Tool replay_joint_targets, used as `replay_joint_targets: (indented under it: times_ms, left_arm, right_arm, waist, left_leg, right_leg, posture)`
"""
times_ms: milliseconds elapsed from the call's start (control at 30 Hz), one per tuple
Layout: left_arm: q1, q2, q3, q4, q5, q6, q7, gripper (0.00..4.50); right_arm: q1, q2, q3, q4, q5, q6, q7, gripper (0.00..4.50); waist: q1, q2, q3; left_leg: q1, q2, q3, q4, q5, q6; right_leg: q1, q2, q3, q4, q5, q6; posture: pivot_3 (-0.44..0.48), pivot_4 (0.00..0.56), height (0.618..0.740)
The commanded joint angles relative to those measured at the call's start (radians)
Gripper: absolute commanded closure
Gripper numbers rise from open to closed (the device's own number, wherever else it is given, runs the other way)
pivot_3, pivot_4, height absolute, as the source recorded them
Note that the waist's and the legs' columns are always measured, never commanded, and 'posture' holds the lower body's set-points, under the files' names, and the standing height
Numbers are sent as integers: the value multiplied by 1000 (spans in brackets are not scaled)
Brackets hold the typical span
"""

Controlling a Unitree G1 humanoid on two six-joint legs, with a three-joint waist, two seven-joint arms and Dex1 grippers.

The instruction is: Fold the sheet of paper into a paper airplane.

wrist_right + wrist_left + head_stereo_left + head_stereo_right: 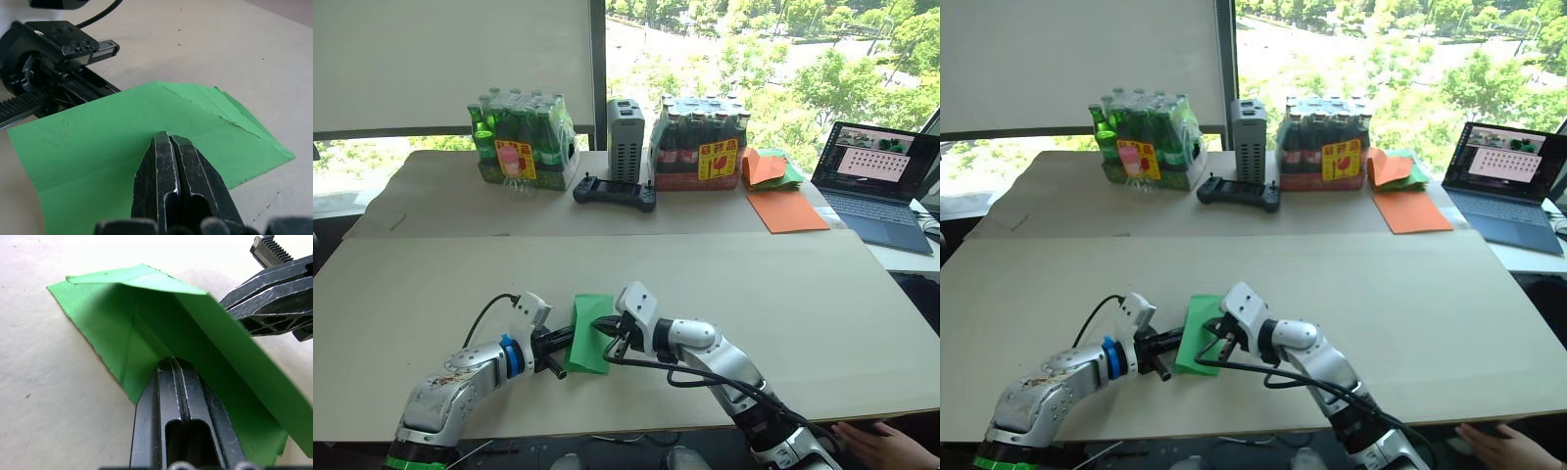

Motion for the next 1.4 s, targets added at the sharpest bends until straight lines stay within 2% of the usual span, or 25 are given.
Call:
replay_joint_targets:
  times_ms: [33,267,500,633,733,967,1233,1400]
  left_arm:
    - [29,13,13,-23,1,20,7,4476]
    - [69,30,62,-54,-20,32,9,4476]
    - [155,72,193,-128,-85,63,4,4476]
    - [145,59,320,-154,-201,116,26,4476]
    - [110,46,356,-162,-266,145,56,4476]
    - [48,15,263,-171,-280,171,89,4476]
    - [30,12,121,-115,-175,117,77,4476]
    - [44,34,86,-58,-118,78,36,4476]
  right_arm:
    - [-19,0,33,-4,-26,-51,21,4500]
    - [-36,2,57,48,-76,-67,26,4500]
    - [-35,-1,57,57,-87,-62,38,4500]
    - [-36,-6,57,67,-95,-66,43,4500]
    - [-36,-3,55,70,-95,-67,43,4500]
    - [-39,5,46,74,-101,-69,34,4500]
    - [-33,-4,27,48,-94,-40,25,4500]
    - [-33,-10,10,31,-88,-18,21,4500]
  waist:
    - [-2,0,0]
    - [-15,0,0]
    - [-14,0,0]
    - [-13,0,0]
    - [-13,0,0]
    - [-15,0,0]
    - [-14,0,0]
    - [-12,0,0]
  left_leg:
    - [0,0,0,0,0,0]
    - [0,0,0,0,0,0]
    - [0,0,-1,0,0,0]
    - [0,0,-1,0,0,0]
    - [0,0,-1,0,0,0]
    - [0,0,-1,0,0,0]
    - [0,0,-1,0,0,0]
    - [0,0,-1,0,0,0]
  right_leg:
    - [0,0,0,0,0,0]
    - [0,0,0,0,0,0]
    - [-1,0,0,1,0,0]
    - [0,0,0,1,0,0]
    - [0,0,0,1,0,0]
    - [0,0,0,1,0,0]
    - [0,0,0,0,0,0]
    - [0,0,0,0,0,0]
  posture:
    - [0,150,727]
    - [0,150,727]
    - [0,150,727]
    - [0,150,727]
    - [0,150,727]
    - [0,150,727]
    - [0,150,727]
    - [0,150,727]
